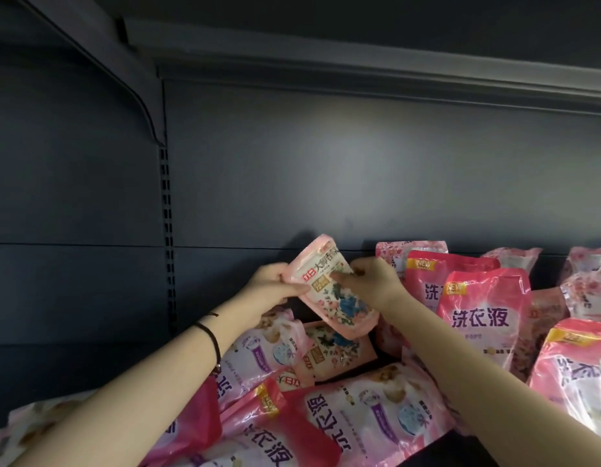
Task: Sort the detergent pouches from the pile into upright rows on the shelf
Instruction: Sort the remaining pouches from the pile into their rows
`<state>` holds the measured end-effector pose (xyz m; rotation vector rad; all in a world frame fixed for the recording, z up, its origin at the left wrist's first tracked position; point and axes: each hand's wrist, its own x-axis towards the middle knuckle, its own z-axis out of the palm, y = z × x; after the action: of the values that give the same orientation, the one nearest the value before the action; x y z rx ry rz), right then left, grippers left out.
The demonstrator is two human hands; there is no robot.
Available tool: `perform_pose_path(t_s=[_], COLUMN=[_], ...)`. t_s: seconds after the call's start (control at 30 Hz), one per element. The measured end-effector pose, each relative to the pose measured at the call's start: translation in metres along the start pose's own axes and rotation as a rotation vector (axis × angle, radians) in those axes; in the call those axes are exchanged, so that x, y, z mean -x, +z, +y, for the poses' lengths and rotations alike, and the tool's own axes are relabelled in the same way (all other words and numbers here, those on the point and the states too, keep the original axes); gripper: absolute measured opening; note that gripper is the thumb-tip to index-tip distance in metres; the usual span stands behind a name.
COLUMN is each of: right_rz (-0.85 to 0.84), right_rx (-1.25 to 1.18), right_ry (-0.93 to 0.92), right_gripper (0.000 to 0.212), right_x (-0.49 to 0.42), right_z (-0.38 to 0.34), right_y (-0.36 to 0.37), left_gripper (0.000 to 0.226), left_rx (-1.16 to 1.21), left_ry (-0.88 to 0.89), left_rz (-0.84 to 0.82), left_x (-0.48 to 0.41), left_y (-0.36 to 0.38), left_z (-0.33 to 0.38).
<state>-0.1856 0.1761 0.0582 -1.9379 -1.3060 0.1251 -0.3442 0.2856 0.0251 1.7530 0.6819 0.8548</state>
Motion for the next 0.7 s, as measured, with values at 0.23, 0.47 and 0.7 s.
perform_pose_path(t_s=[0.23,0.47,0.7], right_rz=[-0.18,-0.072,-0.017], right_rx=[-0.756,-0.935,-0.925], right_ry=[0.036,-0.082,-0.235], right_gripper=[0.016,0.028,0.018], right_x=[0.032,0.058,0.112], right_z=[-0.007,-0.027,-0.027], right_y=[-0.01,-0.029,-0.074], left_gripper=[0.019,0.008,0.009], left_rx=[0.235,0.412,0.374], left_ry=[0.079,0.221,0.348], left_rz=[0.028,0.019,0.026], left_x=[0.027,0.059,0.113], left_y=[-0.016,-0.01,0.021], left_z=[0.028,0.068,0.101])
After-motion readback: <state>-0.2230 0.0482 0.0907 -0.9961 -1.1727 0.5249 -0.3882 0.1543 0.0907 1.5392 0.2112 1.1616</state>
